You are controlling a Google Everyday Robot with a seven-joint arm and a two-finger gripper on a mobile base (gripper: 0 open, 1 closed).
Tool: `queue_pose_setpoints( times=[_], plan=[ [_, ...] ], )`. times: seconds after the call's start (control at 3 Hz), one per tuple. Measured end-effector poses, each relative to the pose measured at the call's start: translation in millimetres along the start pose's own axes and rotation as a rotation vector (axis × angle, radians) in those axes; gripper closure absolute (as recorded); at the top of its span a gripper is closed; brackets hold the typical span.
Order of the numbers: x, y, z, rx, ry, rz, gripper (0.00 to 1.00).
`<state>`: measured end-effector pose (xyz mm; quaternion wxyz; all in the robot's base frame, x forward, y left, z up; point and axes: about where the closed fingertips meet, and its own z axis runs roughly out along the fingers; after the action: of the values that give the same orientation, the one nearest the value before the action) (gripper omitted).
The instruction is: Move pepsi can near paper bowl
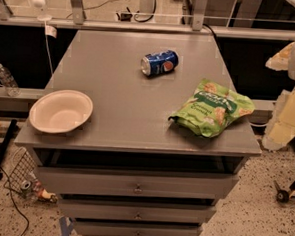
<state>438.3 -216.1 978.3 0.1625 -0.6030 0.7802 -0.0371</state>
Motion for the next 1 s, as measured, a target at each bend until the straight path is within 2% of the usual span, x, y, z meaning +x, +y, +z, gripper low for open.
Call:
queue_pose_setpoints(
  times=[0.33, 0.67, 1.0],
  plan=[
    [0.0, 0.0, 0.0, 0.0, 0.0, 0.0, 0.0],
    [-18.1, -27.5, 5.8, 0.021, -0.018, -0.062, 0.0],
    [-67.0, -84.2, 23.0, 0.072, -0.07, -0.192, 0.0]
  ],
)
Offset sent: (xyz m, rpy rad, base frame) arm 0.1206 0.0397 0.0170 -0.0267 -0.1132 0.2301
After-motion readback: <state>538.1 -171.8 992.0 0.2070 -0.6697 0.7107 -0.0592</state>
